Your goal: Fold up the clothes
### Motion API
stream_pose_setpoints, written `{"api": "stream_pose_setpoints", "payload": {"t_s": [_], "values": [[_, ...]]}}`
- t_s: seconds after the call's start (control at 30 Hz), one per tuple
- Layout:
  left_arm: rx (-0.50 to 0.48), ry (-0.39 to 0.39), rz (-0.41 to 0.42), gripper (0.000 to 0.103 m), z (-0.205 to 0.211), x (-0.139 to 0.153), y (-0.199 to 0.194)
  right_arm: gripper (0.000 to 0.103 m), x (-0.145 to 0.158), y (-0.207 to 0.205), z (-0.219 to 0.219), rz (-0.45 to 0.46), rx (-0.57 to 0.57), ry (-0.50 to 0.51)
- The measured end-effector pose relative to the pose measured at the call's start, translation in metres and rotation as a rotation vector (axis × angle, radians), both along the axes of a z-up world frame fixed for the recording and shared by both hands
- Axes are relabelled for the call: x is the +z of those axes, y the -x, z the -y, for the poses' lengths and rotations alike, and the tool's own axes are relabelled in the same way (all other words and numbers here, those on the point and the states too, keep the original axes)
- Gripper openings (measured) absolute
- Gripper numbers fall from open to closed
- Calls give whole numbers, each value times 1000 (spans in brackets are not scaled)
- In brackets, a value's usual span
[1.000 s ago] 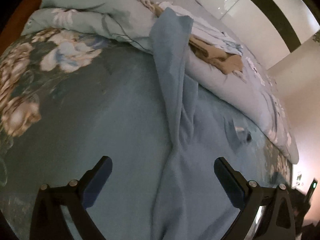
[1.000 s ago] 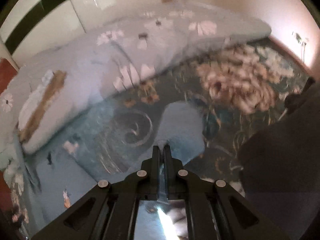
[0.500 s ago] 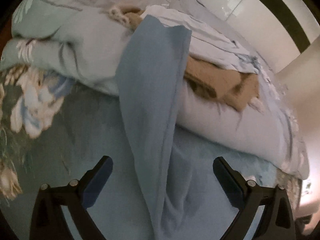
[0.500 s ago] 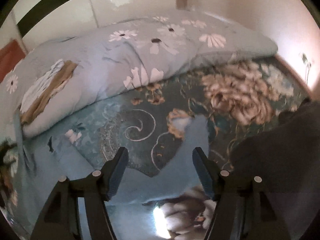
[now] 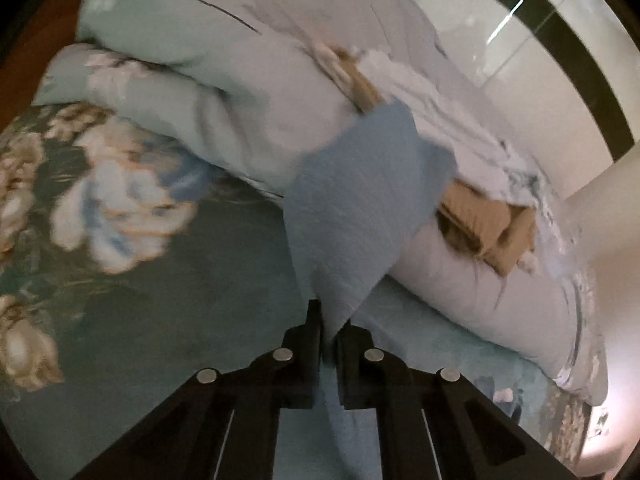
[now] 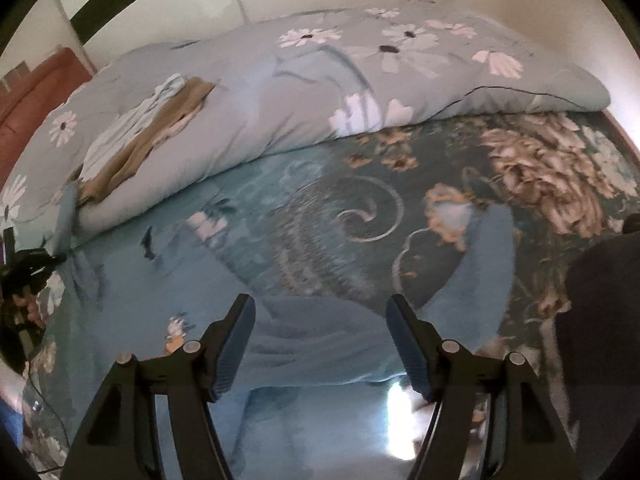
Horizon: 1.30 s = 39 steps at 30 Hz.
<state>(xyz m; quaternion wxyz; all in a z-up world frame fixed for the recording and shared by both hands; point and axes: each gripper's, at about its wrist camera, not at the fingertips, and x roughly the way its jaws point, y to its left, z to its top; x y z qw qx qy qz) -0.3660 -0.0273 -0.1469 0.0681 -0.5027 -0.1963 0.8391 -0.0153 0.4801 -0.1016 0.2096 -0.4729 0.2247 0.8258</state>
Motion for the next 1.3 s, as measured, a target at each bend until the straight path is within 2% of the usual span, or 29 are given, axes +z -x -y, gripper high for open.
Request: {"api": "stream_pose_setpoints", "payload": {"t_s": [0.07,0.17,0.27,0.33,0.47,0.53,0.57,0.73,0.77,0.83,0.93,1.0,1.1,1.3], "values": [[24,-14,-8,6,28,1,-22,69,-4,3,7,5,16,14],[56,11,3,6,70,-9,-61,69,-10,7,16,14,36,37],[85,47,68,6,99,-33,-91,69,-21,13,26,30,60,60],[115,8,127,6,116,-51,-107,69,-30,19,34,46,84,74],[96,-37,162,10,122,-50,-128,69,-40,39,49,54,156,94],[85,-57,177,17,125,-48,-138,69,-43,51,56,58,199,97],[65,-37,171,19,123,-42,-141,69,-43,57,58,56,221,95],[-92,124,94,47,102,1,-142,69,-43,88,61,34,315,84],[-118,138,75,49,96,8,-136,69,-43,93,58,29,325,83],[-165,147,41,62,84,20,-122,69,-44,103,52,27,329,77],[-243,166,40,63,54,20,-96,69,-56,117,44,70,311,55],[-310,167,53,63,21,10,-75,69,-65,125,41,97,313,51],[-396,183,61,63,-22,-2,-58,69,-76,134,53,117,367,39],[-513,301,80,63,-78,-35,-45,69,-89,133,81,154,481,10]]}}
